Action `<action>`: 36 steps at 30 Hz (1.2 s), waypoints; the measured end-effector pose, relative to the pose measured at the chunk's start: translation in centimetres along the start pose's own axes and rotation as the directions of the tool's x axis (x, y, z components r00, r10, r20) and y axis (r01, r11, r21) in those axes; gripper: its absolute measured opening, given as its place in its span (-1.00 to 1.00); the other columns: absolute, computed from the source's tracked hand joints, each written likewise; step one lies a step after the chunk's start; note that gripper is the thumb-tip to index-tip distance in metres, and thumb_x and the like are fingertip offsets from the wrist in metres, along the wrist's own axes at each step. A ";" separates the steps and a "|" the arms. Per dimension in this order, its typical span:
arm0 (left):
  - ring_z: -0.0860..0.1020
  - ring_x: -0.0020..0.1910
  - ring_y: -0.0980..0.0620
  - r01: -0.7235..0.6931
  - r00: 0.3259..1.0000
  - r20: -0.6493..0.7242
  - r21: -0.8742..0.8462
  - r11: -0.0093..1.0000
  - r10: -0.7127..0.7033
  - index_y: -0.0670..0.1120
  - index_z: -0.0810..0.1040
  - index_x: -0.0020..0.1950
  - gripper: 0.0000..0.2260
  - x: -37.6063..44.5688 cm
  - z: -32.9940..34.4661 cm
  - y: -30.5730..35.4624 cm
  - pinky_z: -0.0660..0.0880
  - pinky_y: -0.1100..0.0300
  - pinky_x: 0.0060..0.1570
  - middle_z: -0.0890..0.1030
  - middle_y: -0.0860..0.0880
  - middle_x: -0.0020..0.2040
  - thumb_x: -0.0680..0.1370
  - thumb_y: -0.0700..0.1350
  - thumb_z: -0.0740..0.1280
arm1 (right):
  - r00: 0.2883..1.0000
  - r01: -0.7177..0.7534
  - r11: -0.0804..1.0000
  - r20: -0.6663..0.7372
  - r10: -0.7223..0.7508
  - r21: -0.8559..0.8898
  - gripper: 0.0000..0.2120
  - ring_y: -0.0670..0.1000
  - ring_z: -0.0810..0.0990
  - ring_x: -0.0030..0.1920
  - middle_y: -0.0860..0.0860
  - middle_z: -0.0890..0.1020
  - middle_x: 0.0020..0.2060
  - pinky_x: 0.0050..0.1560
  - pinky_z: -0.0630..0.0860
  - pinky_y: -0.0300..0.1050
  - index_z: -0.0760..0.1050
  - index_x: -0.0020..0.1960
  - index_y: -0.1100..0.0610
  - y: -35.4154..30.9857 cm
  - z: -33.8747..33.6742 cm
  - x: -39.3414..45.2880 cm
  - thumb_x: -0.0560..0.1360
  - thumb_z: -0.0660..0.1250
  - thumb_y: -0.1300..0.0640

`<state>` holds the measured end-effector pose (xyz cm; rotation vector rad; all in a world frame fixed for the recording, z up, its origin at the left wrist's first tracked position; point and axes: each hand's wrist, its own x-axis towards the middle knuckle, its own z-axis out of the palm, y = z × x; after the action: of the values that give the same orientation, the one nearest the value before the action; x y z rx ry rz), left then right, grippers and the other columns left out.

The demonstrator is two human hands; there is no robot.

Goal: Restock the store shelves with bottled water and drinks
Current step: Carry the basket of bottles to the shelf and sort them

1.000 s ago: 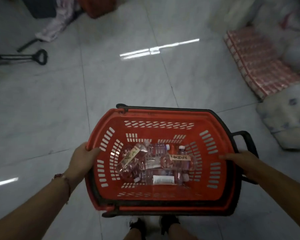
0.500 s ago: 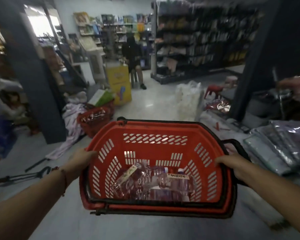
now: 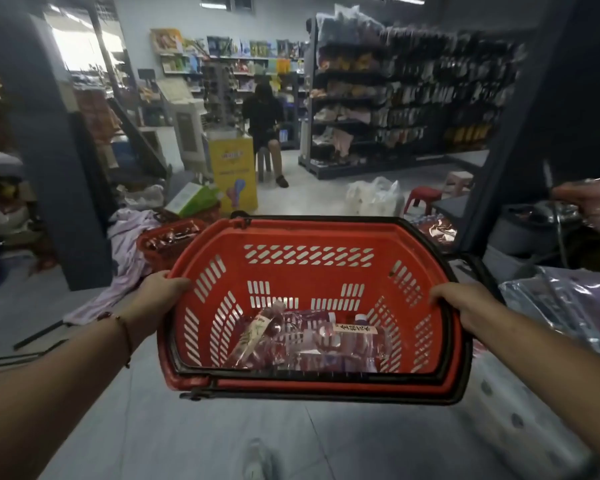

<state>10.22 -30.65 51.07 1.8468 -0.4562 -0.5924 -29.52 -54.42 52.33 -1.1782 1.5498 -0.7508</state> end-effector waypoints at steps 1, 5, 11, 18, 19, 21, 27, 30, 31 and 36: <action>0.66 -0.18 -0.22 0.010 1.000 0.012 -0.008 1.000 -0.010 -0.25 0.58 0.16 -0.80 1.8 0.6 -0.8 0.61 0.03 -0.14 0.66 -0.23 -0.13 0.54 -0.30 0.33 | 1.000 -0.006 1.000 -0.002 0.006 -0.006 -0.69 0.21 0.63 -0.24 0.24 0.63 -0.22 -0.19 0.60 0.03 0.57 -0.01 0.32 0.2 1.1 1.4 0.27 0.37 0.51; 0.67 -0.09 -0.26 0.068 0.997 0.042 -0.020 0.998 -0.067 -0.25 0.56 0.25 -0.71 10.7 2.8 -3.8 0.61 -0.03 -0.05 0.67 -0.29 -0.01 0.53 -0.29 0.34 | 0.999 -0.049 0.998 -0.008 0.049 -0.032 -0.69 0.23 0.63 -0.20 0.26 0.64 -0.15 -0.08 0.61 0.12 0.55 -0.06 0.24 0.1 6.8 8.4 0.25 0.36 0.51; 0.68 -0.23 -0.20 0.204 0.975 0.083 0.045 0.978 -0.208 -0.22 0.59 0.13 -0.80 27.9 6.4 -6.6 0.65 0.02 -0.21 0.69 -0.23 -0.14 0.51 -0.24 0.36 | 0.983 -0.183 0.974 -0.015 0.183 -0.129 -0.62 0.21 0.60 -0.28 0.28 0.62 -0.21 -0.33 0.53 -0.06 0.57 0.12 0.38 -2.2 18.3 20.9 0.30 0.36 0.50; 0.69 -0.16 -0.21 0.205 0.964 0.143 0.136 0.969 -0.224 -0.14 0.60 0.09 -0.84 44.2 7.6 -2.2 0.64 0.01 -0.09 0.69 -0.21 -0.09 0.53 -0.24 0.33 | 0.964 -0.262 0.950 -0.006 0.264 -0.168 -0.75 0.19 0.58 -0.29 0.25 0.61 -0.24 -0.36 0.49 -0.09 0.57 0.00 0.37 -9.4 29.0 29.8 0.35 0.32 0.52; 0.69 -0.18 -0.21 0.188 0.967 0.147 0.141 0.972 -0.208 -0.14 0.61 0.08 -0.84 46.3 7.9 -1.0 0.65 0.05 -0.15 0.70 -0.21 -0.10 0.54 -0.27 0.32 | 0.965 -0.259 0.954 -0.006 0.261 -0.152 -0.78 0.18 0.58 -0.29 0.23 0.60 -0.25 -0.36 0.48 -0.11 0.57 -0.04 0.35 -10.8 30.1 31.1 0.35 0.32 0.52; 0.69 -0.19 -0.21 0.177 0.970 0.143 0.147 0.973 -0.198 -0.15 0.61 0.10 -0.82 50.4 8.2 1.0 0.64 0.05 -0.15 0.70 -0.21 -0.11 0.53 -0.28 0.32 | 0.969 -0.244 0.961 0.009 0.248 -0.128 -0.80 0.18 0.59 -0.27 0.22 0.62 -0.23 -0.36 0.49 -0.13 0.58 -0.09 0.31 -13.6 32.1 33.5 0.35 0.32 0.51; 0.70 -0.15 -0.23 0.152 0.977 0.123 0.158 0.976 -0.172 -0.18 0.59 0.16 -0.75 60.9 10.7 6.2 0.65 -0.15 -0.03 0.70 -0.23 -0.06 0.49 -0.20 0.38 | 0.979 -0.202 0.978 0.012 0.202 -0.054 -0.72 0.20 0.60 -0.24 0.22 0.63 -0.22 -0.28 0.52 -0.07 0.60 -0.04 0.32 -20.2 36.6 41.5 0.30 0.33 0.52; 0.70 -0.15 -0.23 0.149 0.977 0.128 0.154 0.977 -0.169 -0.17 0.57 0.15 -0.80 66.1 13.3 7.8 0.64 -0.05 -0.09 0.69 -0.23 -0.06 0.54 -0.21 0.37 | 0.987 -0.161 0.986 0.002 0.161 -0.048 -0.69 0.18 0.59 -0.25 0.20 0.62 -0.22 -0.29 0.51 -0.09 0.59 0.01 0.30 -22.6 39.1 46.9 0.31 0.33 0.51; 0.70 -0.16 -0.23 0.149 0.978 0.125 0.154 0.977 -0.168 -0.17 0.58 0.16 -0.79 68.0 14.3 7.9 0.65 -0.07 -0.07 0.70 -0.22 -0.07 0.54 -0.20 0.38 | 0.989 -0.150 0.987 0.002 0.151 -0.058 -0.70 0.17 0.58 -0.25 0.20 0.62 -0.23 -0.29 0.50 -0.09 0.58 0.01 0.29 -23.5 40.0 48.7 0.32 0.33 0.51; 0.70 -0.16 -0.23 0.197 0.970 0.108 0.161 0.967 -0.216 -0.20 0.59 0.17 -0.78 78.8 20.7 8.5 0.64 -0.13 -0.02 0.70 -0.23 -0.06 0.53 -0.21 0.39 | 0.991 -0.133 0.987 -0.001 0.133 -0.088 -0.83 0.10 0.51 -0.30 0.15 0.53 -0.28 -0.27 0.46 -0.07 0.49 -0.15 0.26 -27.2 44.6 60.7 0.43 0.31 0.50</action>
<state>60.75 -93.95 39.09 2.0233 -0.4019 -0.8389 20.32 -116.28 42.33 -1.1265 1.6539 -0.5969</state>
